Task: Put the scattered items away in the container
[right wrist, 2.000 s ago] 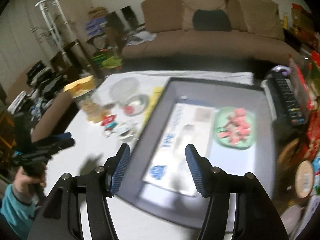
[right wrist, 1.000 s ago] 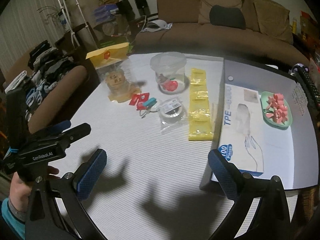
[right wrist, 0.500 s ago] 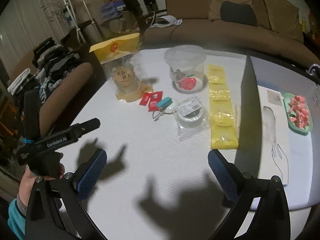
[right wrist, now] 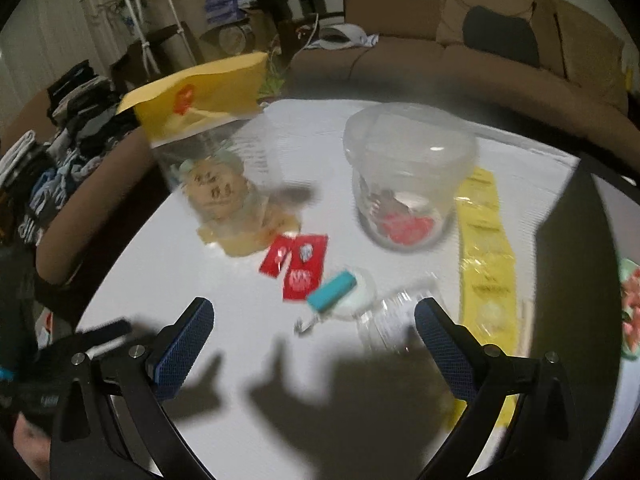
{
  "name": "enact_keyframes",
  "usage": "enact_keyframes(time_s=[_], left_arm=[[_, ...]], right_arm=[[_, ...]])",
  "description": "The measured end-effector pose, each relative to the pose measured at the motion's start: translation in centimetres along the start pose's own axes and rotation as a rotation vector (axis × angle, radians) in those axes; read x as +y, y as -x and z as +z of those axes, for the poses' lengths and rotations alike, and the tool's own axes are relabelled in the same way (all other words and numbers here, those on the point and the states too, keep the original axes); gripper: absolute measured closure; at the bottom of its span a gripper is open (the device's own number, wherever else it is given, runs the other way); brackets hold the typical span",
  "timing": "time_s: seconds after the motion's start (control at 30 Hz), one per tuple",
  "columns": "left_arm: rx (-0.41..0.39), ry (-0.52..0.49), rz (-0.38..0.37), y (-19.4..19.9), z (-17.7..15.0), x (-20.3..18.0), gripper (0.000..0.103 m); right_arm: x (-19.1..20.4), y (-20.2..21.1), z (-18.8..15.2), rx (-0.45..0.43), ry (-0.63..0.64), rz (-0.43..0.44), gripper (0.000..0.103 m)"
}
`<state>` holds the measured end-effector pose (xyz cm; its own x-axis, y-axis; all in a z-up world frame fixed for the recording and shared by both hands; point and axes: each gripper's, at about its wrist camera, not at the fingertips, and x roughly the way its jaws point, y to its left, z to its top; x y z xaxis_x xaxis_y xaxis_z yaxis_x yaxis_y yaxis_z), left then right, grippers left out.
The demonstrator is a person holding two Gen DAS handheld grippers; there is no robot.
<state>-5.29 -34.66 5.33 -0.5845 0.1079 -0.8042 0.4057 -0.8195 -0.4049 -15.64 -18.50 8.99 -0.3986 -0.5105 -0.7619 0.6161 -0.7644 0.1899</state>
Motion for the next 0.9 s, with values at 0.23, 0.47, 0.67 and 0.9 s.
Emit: enact_keyframes(time_s=[0.23,0.47,0.67,0.9], left_arm=[[-0.048,0.110,0.006,1.4,0.9,3.0,0.000],[-0.050,0.163,0.010,1.6,1.3,4.7,0.000],[-0.045,0.156,-0.003,1.8,1.4,4.6,0.000],[-0.041,0.166,-0.018,1.9,1.4,4.6,0.000]], right_arm=[[2.8,-6.3,2.2,0.071,0.091,-0.016,0.006],[4.7,-11.2,2.0,0.095,0.057,-0.088,0.024],[5.2,-12.9,1.3,0.110,0.119,-0.165,0.026],[4.6,-11.4,0.1,0.129,0.180,-0.074,0.068]])
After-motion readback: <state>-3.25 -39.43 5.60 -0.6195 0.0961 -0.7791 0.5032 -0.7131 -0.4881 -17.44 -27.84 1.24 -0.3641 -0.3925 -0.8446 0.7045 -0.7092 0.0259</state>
